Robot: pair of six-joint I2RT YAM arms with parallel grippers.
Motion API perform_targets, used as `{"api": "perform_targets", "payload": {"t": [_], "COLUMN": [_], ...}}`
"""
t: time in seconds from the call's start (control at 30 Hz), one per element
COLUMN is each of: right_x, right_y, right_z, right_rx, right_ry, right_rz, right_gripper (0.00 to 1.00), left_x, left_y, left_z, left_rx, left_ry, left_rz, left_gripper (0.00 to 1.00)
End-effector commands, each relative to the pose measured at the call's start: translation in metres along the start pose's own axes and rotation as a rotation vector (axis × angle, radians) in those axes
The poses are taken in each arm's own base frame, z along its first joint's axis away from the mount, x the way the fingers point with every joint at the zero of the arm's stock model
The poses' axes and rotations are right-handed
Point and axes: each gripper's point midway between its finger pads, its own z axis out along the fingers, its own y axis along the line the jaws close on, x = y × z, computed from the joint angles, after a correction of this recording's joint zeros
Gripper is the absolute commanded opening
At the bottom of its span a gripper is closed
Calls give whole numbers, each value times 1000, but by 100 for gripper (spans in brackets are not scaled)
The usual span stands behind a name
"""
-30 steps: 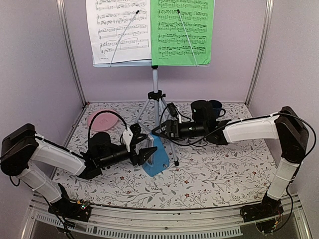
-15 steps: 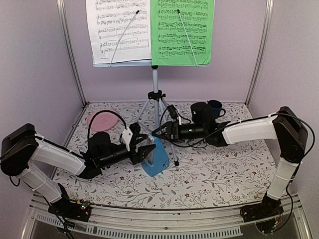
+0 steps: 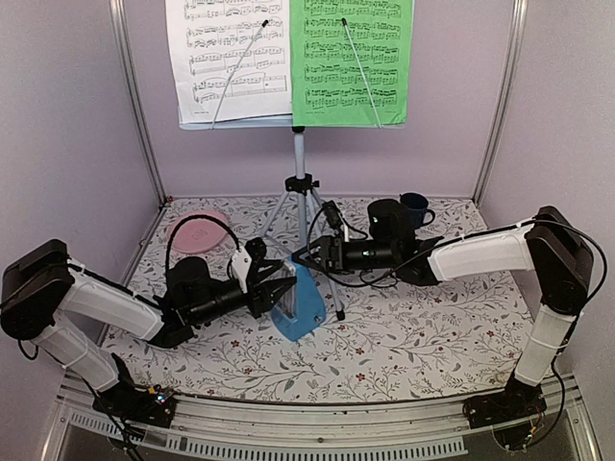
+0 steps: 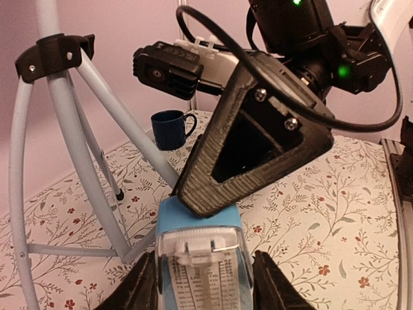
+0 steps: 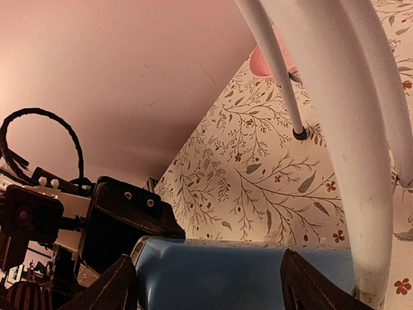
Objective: Set up the instrument practice props
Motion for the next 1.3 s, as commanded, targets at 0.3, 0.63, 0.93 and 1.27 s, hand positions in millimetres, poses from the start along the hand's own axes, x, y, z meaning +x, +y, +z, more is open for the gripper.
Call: {"api": "perform_targets", "payload": {"t": [0.3,0.63,0.93,1.27], "right_x": [45,47,18,2], "right_y": [-85,-90,-31,10], "right_z": [-4,-5,-9,-5], "right_rx": [280,300,120,-31], "right_ry": [86,93,40,20], "right_rz": [85,80,-36,-23], "right_gripper": [72,71,91,98], "left_x": [10,8,17,19], "left_y": [-8,-10,-12,-14], "left_z": [-20,-27,-19,-13], "left_rx": [37,44,58,70], "left_ry": [-44,-69,-55,-74], "left_rz": [109,112,107,100], "left_gripper": [29,28,26,24]}}
